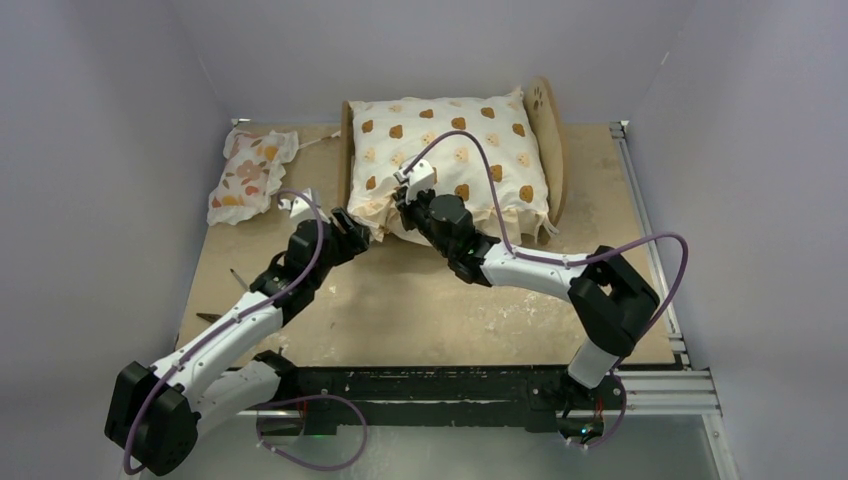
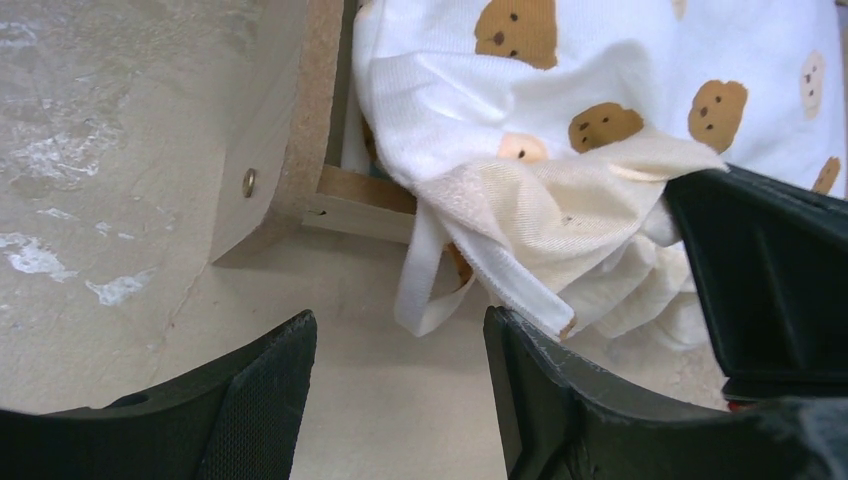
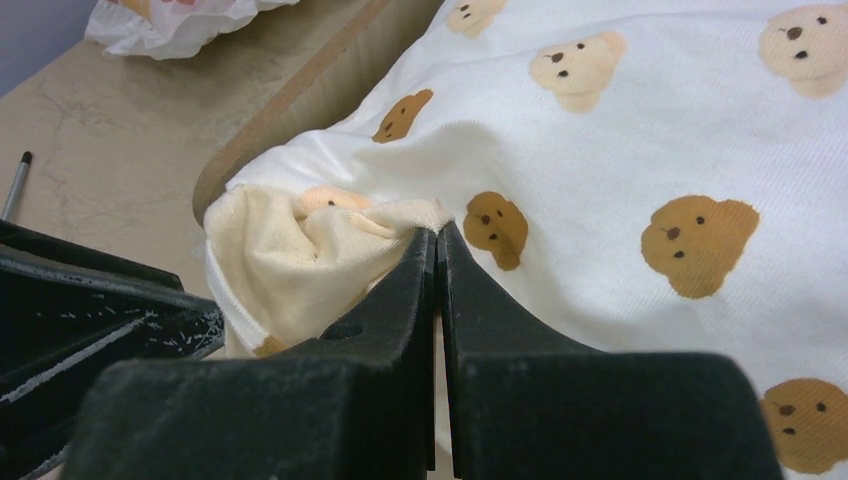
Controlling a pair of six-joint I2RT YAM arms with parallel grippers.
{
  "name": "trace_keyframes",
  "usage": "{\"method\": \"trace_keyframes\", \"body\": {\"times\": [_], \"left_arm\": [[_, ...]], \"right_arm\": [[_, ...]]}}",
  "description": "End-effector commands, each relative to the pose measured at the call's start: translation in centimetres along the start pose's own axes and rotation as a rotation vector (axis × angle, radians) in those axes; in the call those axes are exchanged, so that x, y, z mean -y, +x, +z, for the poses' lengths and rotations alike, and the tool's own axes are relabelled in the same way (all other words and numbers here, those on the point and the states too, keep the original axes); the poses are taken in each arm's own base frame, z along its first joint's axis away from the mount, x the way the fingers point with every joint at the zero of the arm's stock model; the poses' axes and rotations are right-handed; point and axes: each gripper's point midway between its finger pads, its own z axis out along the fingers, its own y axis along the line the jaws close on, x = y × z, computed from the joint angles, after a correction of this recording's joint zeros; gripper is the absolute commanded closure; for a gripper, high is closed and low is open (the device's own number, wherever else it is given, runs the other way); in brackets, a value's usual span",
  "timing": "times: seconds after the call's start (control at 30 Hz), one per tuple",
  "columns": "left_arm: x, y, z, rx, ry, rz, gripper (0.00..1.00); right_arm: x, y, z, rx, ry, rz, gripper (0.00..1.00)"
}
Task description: Set up the pet bed
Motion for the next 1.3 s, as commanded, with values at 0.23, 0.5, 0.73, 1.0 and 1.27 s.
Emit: {"method": "trace_keyframes", "body": {"times": [0.23, 0.5, 0.73, 1.0, 1.27], "left_arm": [[4.5, -3.3, -0.1, 0.099, 0.153, -0.153, 0.38], [2.5, -1.8, 1.5, 0.082, 0.066, -0.138, 0.4], [1.6, -0.2, 2.4, 0.054, 0.063, -0.116, 0.46], [0.1, 1.4, 2.7, 0.031, 0.042, -0.046, 0.48], [0.8, 0.5, 3.9, 0.076, 0.058, 0.0, 0.56]], "right_arm": [[-0.3, -0.8, 0.3, 0.049, -0.015, 0.043, 1.0], [0.1, -0.6, 0.3, 0.046, 0.002, 0.05, 1.0], [0.7, -0.3, 0.4, 0.043, 0.02, 0.057, 1.0], [1.8, -0.1, 0.3, 0.042, 0.043, 0.082, 1.0], [2.0, -0.1, 0.4, 0.042, 0.042, 0.089, 1.0]]}}
